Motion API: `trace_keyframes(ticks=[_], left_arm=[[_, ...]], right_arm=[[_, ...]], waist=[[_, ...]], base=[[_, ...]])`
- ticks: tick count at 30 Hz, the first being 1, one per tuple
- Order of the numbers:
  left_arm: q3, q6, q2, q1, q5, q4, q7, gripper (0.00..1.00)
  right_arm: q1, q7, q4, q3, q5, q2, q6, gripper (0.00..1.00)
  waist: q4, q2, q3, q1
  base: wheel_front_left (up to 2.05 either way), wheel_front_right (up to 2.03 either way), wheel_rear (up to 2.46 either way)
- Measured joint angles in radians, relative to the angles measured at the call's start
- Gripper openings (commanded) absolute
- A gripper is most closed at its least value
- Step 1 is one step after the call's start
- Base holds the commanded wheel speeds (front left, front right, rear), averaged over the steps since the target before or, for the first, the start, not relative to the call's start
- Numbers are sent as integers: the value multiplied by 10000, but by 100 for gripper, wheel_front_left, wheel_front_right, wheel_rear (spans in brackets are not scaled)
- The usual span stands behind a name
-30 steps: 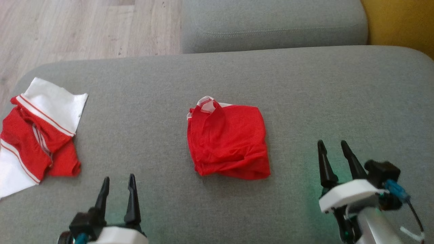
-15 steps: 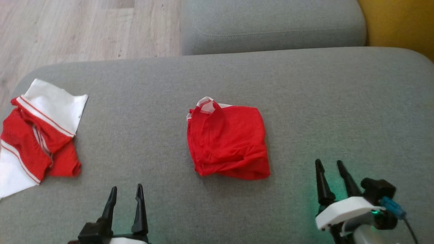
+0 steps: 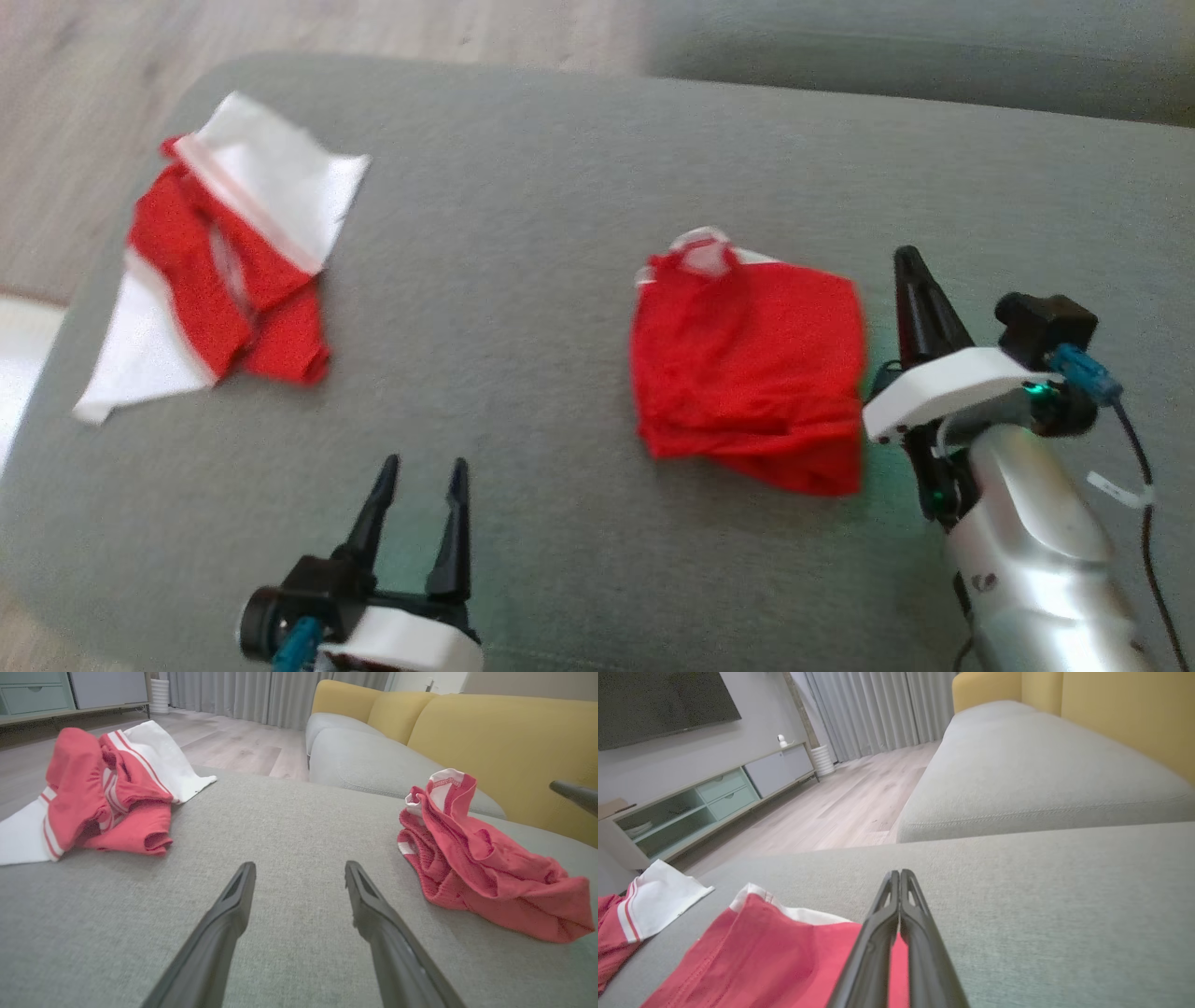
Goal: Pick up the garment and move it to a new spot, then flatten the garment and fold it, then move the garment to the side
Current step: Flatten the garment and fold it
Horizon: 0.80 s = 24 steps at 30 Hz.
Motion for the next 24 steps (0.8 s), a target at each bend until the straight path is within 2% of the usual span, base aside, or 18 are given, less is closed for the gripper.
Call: trace_keyframes(ticks=[8, 16, 24], left_arm=[[-410, -17, -2, -312, -276, -207, 0, 100], [-717, -190, -4, -449, -380, -408, 0, 100], [-1028, -190, -13, -482, -548, -472, 0, 100]], right_arm=[[-81, 0, 675, -1377, -673, -13, 0, 0], [-256, 0, 316, -1022, -941, -52, 0, 0], [-238, 0, -169, -123, -631, -186, 0, 0]], waist=[[1574, 0, 894, 0], [2664, 0, 1630, 0], [3012, 0, 1800, -1]], base=[[0, 0, 0], [0, 0, 0], [0, 0, 0]])
